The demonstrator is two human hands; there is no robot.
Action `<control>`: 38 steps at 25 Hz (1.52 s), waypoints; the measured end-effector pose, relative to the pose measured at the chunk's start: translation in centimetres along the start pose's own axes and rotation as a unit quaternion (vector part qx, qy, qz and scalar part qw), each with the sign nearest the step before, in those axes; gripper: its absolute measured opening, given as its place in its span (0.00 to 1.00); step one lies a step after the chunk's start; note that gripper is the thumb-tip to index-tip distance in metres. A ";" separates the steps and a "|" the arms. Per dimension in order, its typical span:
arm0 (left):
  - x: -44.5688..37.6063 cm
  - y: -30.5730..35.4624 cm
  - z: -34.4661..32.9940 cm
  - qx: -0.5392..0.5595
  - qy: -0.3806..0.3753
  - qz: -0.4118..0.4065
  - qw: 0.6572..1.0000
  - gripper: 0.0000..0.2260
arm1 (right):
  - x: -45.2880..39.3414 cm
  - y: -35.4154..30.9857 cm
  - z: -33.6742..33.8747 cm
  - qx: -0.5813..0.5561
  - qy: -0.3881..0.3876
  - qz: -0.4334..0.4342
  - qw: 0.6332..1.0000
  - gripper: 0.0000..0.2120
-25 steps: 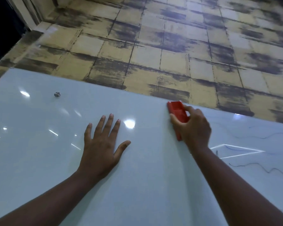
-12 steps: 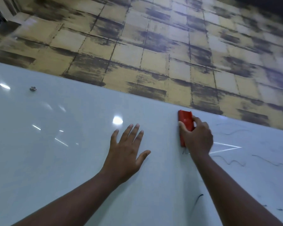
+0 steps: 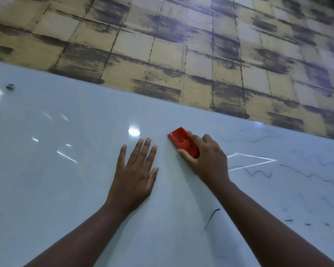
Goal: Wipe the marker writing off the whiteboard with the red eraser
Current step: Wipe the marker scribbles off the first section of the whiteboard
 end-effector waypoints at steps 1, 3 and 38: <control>0.1 0.0 0.0 -0.001 -0.001 0.001 1.000 0.28 | -0.3 1.6 0.6 -0.006 0.002 -0.024 1.000 0.32; 0.3 0.1 -0.2 -0.003 -0.003 0.001 1.000 0.27 | -0.8 5.3 2.0 -0.014 0.011 -0.090 0.996 0.31; 9.6 3.0 -0.3 0.031 -0.040 0.055 0.997 0.28 | 17.1 3.6 -2.6 -0.109 0.009 -0.005 0.994 0.27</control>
Point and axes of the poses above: each hand's wrist, its own x-axis away from the middle knuckle, its own z-axis out of the back of the hand, y = z × x, the point moved 7 cm from there along -x, towards the middle knuckle, and after that the axes turned 10 degrees about -y, right-handed, at the moved point
